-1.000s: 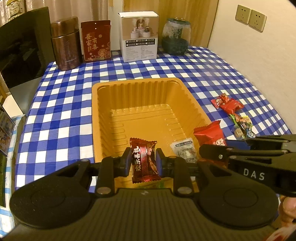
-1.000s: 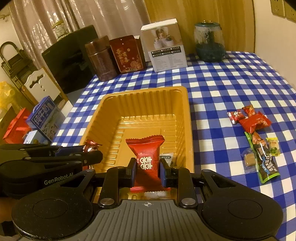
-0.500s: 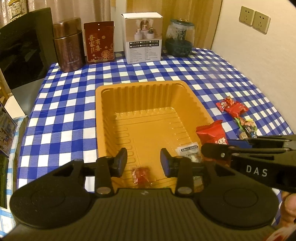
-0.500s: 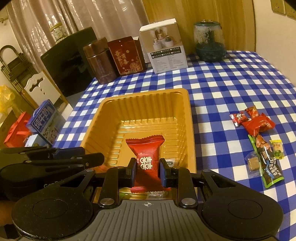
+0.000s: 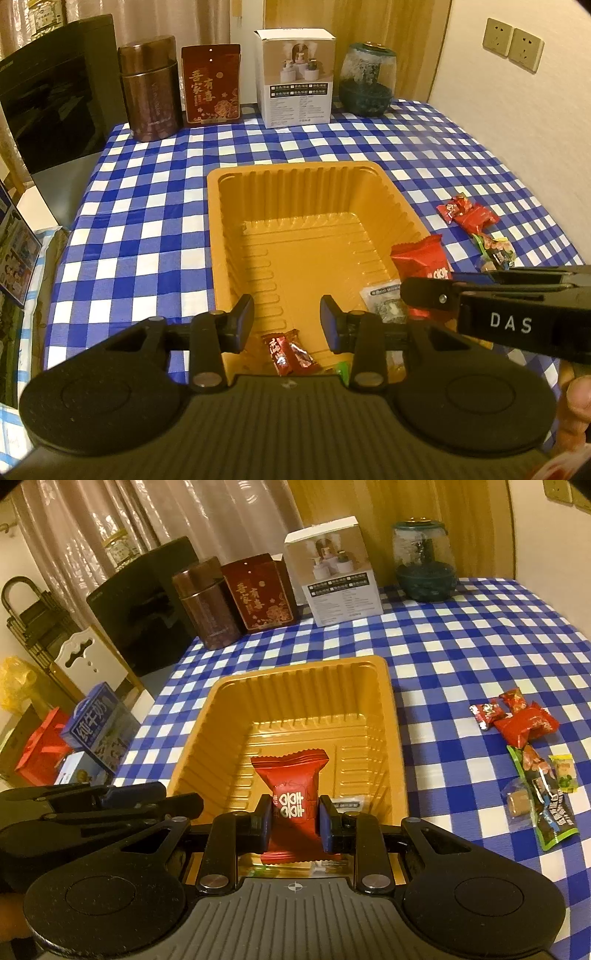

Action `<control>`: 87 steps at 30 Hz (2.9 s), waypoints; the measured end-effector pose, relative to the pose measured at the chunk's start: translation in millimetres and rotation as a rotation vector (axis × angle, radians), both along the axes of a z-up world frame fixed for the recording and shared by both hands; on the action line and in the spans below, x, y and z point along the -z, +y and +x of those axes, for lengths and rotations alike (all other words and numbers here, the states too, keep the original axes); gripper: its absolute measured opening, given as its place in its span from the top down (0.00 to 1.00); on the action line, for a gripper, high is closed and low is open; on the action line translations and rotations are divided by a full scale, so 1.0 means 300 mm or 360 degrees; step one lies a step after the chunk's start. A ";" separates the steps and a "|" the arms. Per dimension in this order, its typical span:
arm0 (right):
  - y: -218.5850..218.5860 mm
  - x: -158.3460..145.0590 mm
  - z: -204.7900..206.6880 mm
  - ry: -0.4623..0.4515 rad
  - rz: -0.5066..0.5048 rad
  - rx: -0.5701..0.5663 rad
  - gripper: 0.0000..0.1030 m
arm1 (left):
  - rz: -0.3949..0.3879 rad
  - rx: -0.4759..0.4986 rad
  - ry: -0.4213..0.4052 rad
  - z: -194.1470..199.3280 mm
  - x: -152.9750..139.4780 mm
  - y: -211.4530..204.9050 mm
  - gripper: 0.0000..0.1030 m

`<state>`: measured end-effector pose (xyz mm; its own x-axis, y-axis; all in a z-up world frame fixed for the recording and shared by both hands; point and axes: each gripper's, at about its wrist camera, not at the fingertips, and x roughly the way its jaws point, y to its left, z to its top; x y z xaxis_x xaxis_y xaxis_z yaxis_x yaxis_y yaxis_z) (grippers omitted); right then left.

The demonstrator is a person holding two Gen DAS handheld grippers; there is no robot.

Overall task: Organize snacks
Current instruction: 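Lower the red packet into the tray and open the right tool, then move the left tool to the snack pile while the right tool moves there too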

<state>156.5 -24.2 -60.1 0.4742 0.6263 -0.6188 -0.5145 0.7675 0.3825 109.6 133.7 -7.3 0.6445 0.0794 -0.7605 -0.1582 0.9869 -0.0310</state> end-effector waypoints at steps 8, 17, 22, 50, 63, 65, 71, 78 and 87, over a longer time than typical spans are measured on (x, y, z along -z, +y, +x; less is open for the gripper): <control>-0.025 -0.019 0.003 -0.0010 0.0155 0.0012 0.36 | 0.0002 -0.0014 0.0005 -0.013 -0.002 0.007 0.65; -0.095 -0.034 -0.012 -0.0027 0.0115 0.0091 0.36 | -0.0002 0.0001 -0.0001 -0.018 -0.015 -0.016 0.65; -0.173 -0.035 -0.043 -0.0042 0.0092 0.0168 0.36 | -0.0013 0.0020 -0.0021 -0.026 -0.034 -0.049 0.62; -0.729 -0.024 -0.123 -0.0082 -0.0008 0.0608 0.36 | -0.0044 0.0319 -0.0094 0.074 -0.110 -0.481 0.52; -0.724 0.070 0.033 -0.0089 -0.0068 0.0513 0.38 | -0.0035 0.0430 -0.0040 0.229 0.028 -0.591 0.52; -0.709 0.094 0.067 -0.0078 -0.0079 0.0469 0.49 | -0.0034 0.0434 -0.0023 0.253 0.057 -0.587 0.52; -0.652 0.162 0.162 -0.0062 -0.0129 0.0344 0.56 | -0.0070 0.0436 0.0011 0.312 0.125 -0.567 0.52; -0.592 0.205 0.250 -0.0066 -0.0171 0.0265 0.62 | -0.0057 0.0454 -0.0002 0.357 0.148 -0.565 0.52; -0.540 0.243 0.318 -0.0063 -0.0236 0.0218 0.65 | -0.0084 0.0447 0.0007 0.363 0.165 -0.552 0.52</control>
<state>251.7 -186.2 -133.2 0.5745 0.4578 -0.6785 -0.4139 0.8777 0.2416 218.5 -31.8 -56.7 0.6324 -0.1413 -0.7617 0.1207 0.9892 -0.0833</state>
